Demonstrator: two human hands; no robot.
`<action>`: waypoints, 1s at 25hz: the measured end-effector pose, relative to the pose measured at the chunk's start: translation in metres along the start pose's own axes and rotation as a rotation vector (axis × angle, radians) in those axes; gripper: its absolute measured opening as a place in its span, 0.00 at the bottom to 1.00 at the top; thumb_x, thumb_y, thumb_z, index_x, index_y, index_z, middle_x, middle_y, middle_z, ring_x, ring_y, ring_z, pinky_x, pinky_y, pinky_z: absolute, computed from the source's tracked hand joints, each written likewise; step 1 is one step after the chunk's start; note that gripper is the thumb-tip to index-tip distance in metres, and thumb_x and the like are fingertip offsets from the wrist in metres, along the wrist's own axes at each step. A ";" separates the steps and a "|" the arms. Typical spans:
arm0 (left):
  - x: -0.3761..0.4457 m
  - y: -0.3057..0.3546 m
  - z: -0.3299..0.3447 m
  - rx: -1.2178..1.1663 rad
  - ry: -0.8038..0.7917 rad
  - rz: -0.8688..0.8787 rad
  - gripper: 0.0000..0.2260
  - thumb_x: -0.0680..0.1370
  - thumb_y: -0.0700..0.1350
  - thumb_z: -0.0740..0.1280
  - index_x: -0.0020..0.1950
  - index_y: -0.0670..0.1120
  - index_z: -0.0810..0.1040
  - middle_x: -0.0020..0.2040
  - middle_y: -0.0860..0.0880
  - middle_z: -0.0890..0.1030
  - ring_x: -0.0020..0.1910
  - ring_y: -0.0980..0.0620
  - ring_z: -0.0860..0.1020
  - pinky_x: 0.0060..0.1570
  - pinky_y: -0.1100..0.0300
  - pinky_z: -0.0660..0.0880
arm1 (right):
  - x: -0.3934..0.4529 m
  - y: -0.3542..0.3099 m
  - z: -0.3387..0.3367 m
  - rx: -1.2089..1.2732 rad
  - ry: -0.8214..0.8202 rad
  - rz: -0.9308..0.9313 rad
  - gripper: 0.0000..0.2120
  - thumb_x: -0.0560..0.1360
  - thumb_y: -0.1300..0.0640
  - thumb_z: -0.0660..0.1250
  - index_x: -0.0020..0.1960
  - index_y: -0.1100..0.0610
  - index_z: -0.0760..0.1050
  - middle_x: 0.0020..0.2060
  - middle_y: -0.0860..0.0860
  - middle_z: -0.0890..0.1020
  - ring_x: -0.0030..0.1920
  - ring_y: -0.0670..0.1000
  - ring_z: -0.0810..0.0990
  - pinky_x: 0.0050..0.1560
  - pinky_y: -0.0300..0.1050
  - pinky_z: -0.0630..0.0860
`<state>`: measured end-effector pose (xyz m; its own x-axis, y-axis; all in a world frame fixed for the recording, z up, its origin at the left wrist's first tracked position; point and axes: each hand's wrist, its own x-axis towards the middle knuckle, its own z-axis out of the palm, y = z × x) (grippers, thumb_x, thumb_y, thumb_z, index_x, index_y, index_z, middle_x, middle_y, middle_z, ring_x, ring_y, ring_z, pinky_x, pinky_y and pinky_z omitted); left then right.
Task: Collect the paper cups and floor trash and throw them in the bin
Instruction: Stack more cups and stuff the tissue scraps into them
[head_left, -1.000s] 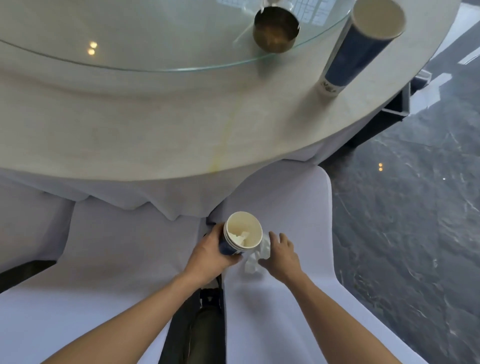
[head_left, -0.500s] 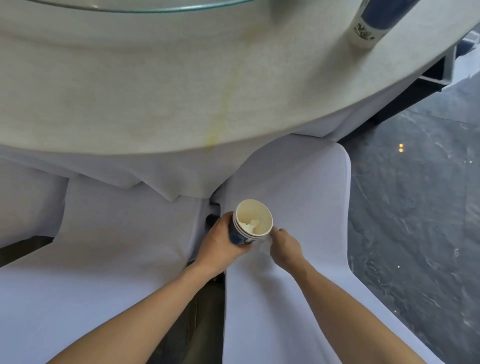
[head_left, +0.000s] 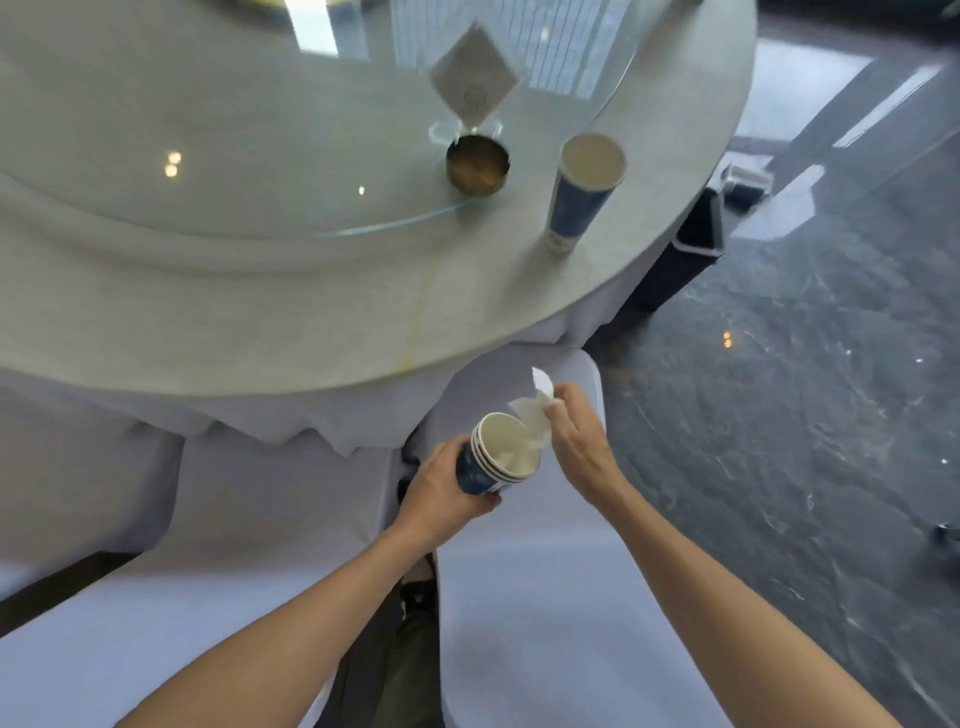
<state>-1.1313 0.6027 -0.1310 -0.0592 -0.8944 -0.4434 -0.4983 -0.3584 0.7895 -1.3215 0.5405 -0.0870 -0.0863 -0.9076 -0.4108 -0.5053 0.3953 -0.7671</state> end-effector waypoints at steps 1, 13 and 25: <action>-0.006 0.017 -0.006 -0.005 0.008 0.036 0.31 0.66 0.50 0.82 0.65 0.52 0.75 0.59 0.54 0.78 0.56 0.52 0.79 0.55 0.55 0.78 | -0.013 -0.017 -0.009 0.046 0.018 -0.034 0.12 0.79 0.48 0.53 0.51 0.50 0.73 0.47 0.49 0.76 0.45 0.47 0.75 0.47 0.50 0.72; -0.090 0.111 0.034 0.089 0.019 0.270 0.33 0.65 0.52 0.81 0.67 0.57 0.74 0.57 0.58 0.78 0.55 0.55 0.80 0.52 0.59 0.79 | -0.133 -0.029 -0.102 -0.441 -0.023 -0.326 0.09 0.78 0.55 0.66 0.45 0.56 0.85 0.48 0.50 0.78 0.50 0.52 0.74 0.53 0.50 0.76; -0.169 0.174 0.170 0.046 0.206 0.245 0.31 0.64 0.53 0.82 0.64 0.57 0.75 0.56 0.58 0.80 0.53 0.56 0.81 0.52 0.61 0.81 | -0.215 0.024 -0.242 -0.364 -0.419 -0.395 0.16 0.81 0.56 0.54 0.44 0.60 0.77 0.47 0.54 0.80 0.49 0.53 0.74 0.54 0.53 0.74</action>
<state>-1.3551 0.7370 0.0097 -0.0087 -0.9896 -0.1433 -0.5298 -0.1170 0.8400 -1.5227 0.7107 0.1021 0.4671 -0.8135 -0.3464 -0.6938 -0.0943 -0.7140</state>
